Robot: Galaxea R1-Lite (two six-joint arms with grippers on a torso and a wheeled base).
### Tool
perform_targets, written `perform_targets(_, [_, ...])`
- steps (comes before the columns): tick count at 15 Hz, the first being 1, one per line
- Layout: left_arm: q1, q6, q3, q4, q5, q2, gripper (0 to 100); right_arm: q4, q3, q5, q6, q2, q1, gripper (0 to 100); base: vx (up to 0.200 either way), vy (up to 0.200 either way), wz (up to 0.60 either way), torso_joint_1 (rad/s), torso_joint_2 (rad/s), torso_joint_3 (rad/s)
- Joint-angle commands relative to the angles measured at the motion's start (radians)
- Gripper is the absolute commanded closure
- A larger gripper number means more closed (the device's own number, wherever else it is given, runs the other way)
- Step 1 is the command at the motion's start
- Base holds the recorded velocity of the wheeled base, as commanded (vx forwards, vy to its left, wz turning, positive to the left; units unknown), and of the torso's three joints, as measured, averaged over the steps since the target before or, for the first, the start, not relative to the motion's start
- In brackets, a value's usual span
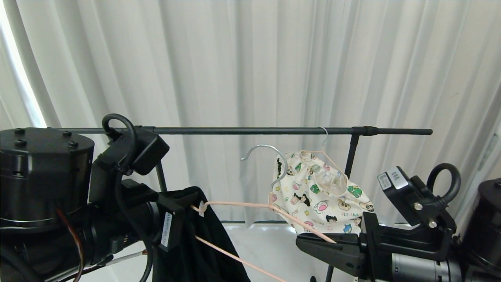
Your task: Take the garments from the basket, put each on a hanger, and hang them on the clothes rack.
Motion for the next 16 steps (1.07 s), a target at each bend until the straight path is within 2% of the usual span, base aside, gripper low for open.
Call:
perform_targets(1, [-0.035, -0.002, -0.005, 0.000, -0.052, -0.011, 100, -0.001, -0.011, 0.046, 0.046, -0.017, -0.014, 100, 0.000, 0.000, 0.00, 0.000, 0.00, 0.000])
perform_targets(3, [-0.048, 0.000, -0.030, 0.000, -0.124, -0.015, 100, -0.001, -0.012, 0.107, 0.089, -0.017, -0.014, 100, 0.000, 0.000, 0.00, 0.000, 0.00, 0.000])
perform_targets(5, [-0.052, 0.001, -0.062, 0.000, -0.155, -0.008, 100, -0.001, -0.014, 0.115, 0.131, 0.004, -0.014, 100, 0.000, 0.000, 0.00, 0.000, 0.00, 0.000])
perform_targets(12, [-0.078, 0.001, -0.119, -0.002, -0.179, 0.034, 100, -0.049, -0.113, 0.115, 0.169, 0.141, -0.012, 100, 0.000, 0.000, 0.00, 0.000, 0.00, 0.000])
perform_targets(16, [-0.087, 0.018, -0.182, -0.003, -0.184, 0.060, 100, -0.079, -0.135, 0.115, 0.169, 0.199, -0.009, 100, 0.000, 0.000, 0.00, 0.000, 0.00, 0.000])
